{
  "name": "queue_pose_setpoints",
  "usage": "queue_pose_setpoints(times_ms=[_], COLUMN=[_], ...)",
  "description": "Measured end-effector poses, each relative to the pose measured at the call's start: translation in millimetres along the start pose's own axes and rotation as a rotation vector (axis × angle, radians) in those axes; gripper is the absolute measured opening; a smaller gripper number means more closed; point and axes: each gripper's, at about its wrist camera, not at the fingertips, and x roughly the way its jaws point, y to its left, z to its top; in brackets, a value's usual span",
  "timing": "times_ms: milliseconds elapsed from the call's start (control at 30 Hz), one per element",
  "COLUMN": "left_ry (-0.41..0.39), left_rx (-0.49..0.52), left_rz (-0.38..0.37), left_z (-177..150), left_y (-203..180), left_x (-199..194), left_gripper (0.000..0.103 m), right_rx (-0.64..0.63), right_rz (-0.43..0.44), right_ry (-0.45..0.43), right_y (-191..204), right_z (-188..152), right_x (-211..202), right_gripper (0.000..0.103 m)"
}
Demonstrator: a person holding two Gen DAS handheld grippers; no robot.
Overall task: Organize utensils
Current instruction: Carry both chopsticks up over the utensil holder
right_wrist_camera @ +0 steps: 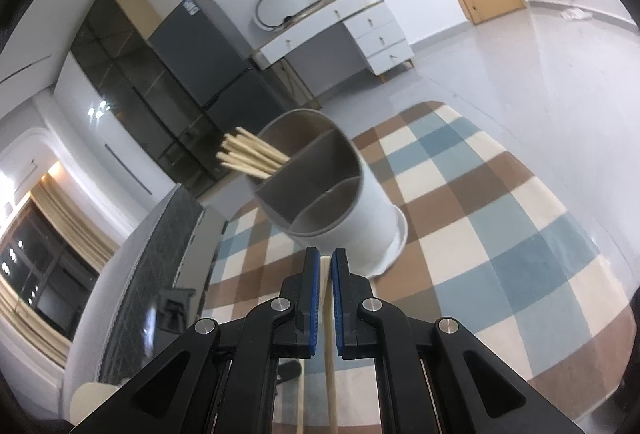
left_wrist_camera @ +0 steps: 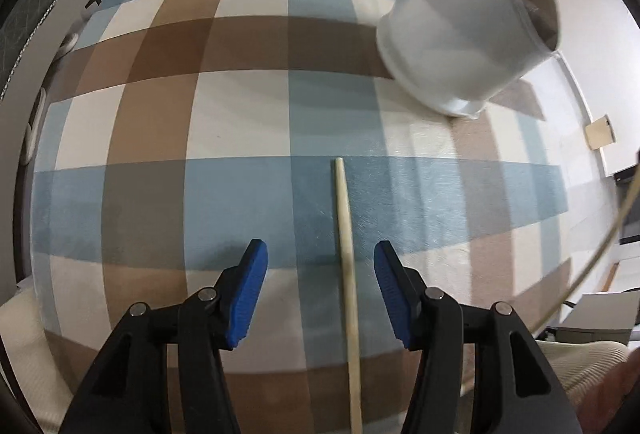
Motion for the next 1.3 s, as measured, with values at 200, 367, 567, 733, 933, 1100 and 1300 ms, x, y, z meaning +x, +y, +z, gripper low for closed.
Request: queue_pose_setpoints(times_ms=[200, 367, 567, 733, 933, 1100, 1300], left_ry=[-0.006, 0.01, -0.098, -0.246, -0.406, -0.469, -0.478], left_rx=[0.083, 0.125, 0.132, 0.12, 0.134, 0.135, 0.149], left_rz=[0.108, 0.081, 0.002, -0.058, -0.109, -0.137, -0.156], left_z=[13.0, 24.6, 33.0, 28.1, 1.0, -19.5, -26.5], left_y=[-25.8, -47.7, -56.7, -58.6, -48.2, -32.2, -30.2], left_x=[10.8, 17.0, -3.1, -51.7, -105.8, -130.4, -142.5], left_gripper=[0.049, 0.001, 0.001, 0.001, 0.001, 0.001, 0.0], right_rx=[0.041, 0.044, 0.05, 0.009, -0.102, -0.195, -0.253], right_rz=[0.006, 0.02, 0.009, 0.0, 0.012, 0.022, 0.009], right_ry=[-0.003, -0.004, 0.003, 0.001, -0.021, -0.038, -0.054], right_y=[-7.5, -6.1, -9.0, -1.1, 21.9, 43.4, 59.0], right_z=[6.1, 10.1, 9.8, 5.8, -2.9, -11.3, -13.8], right_x=[5.7, 8.7, 8.8, 4.4, -7.4, -16.3, -25.9], right_gripper=[0.006, 0.006, 0.006, 0.006, 0.005, 0.005, 0.005])
